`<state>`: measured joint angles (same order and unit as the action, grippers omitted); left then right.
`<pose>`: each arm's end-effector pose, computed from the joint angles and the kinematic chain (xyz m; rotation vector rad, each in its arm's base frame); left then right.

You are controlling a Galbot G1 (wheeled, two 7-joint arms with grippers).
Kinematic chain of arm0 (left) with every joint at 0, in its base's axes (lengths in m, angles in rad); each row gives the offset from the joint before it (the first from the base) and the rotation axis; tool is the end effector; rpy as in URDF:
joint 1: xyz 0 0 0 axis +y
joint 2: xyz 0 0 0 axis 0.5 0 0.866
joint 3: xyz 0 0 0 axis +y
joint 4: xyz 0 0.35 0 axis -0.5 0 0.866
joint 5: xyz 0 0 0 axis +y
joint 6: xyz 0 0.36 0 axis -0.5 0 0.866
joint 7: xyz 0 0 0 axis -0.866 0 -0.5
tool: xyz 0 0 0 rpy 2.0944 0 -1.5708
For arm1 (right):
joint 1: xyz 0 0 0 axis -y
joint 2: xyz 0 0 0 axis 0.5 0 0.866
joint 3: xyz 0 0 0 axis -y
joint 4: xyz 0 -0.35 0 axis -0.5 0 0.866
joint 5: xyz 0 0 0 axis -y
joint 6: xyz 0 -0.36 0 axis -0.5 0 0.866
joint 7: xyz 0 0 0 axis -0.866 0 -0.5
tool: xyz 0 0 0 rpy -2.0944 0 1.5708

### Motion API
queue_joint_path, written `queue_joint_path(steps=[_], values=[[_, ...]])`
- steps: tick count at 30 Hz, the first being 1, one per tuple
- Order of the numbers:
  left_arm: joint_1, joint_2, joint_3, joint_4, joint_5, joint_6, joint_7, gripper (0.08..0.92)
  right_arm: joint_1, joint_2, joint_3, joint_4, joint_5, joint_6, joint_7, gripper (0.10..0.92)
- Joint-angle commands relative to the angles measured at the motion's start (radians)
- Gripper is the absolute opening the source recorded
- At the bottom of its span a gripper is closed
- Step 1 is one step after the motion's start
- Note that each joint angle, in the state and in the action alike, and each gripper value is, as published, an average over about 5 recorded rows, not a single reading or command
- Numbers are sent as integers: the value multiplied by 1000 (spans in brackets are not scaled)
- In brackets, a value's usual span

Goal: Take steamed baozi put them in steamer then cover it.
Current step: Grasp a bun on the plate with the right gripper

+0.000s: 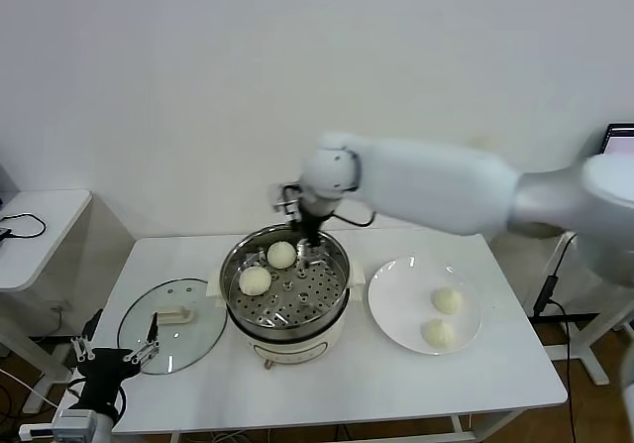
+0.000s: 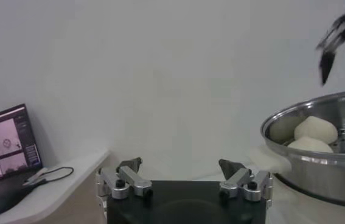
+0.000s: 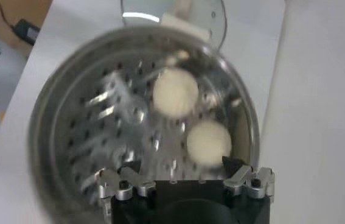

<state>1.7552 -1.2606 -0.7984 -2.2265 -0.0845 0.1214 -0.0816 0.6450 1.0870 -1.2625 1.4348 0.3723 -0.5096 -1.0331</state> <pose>0.1432 0.1136 -0.2551 0.1783 -2.9804 -0.4979 0.5206 0.1230 -0.0133 1.4936 -1.3613 1.5851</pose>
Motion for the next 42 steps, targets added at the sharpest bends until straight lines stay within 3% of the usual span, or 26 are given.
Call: queue_joint_path(steps=[1, 7, 15, 28, 42], values=[[-3, 3, 13, 5, 7, 2, 1, 823, 28, -407, -19, 208, -125, 89, -81, 823], [-11, 2, 33, 15, 22, 4, 1, 823, -76, -555, -51, 237, -257, 132, -72, 823], [-14, -3, 40, 24, 37, 8, 1, 823, -270, -602, 31, 209, -367, 174, -65, 823], [1, -13, 32, 28, 48, 11, 1, 823, -555, -523, 222, 85, -463, 197, -57, 823], [5, -21, 21, 34, 45, 10, 1, 823, -619, -401, 255, 0, -466, 181, -38, 823]])
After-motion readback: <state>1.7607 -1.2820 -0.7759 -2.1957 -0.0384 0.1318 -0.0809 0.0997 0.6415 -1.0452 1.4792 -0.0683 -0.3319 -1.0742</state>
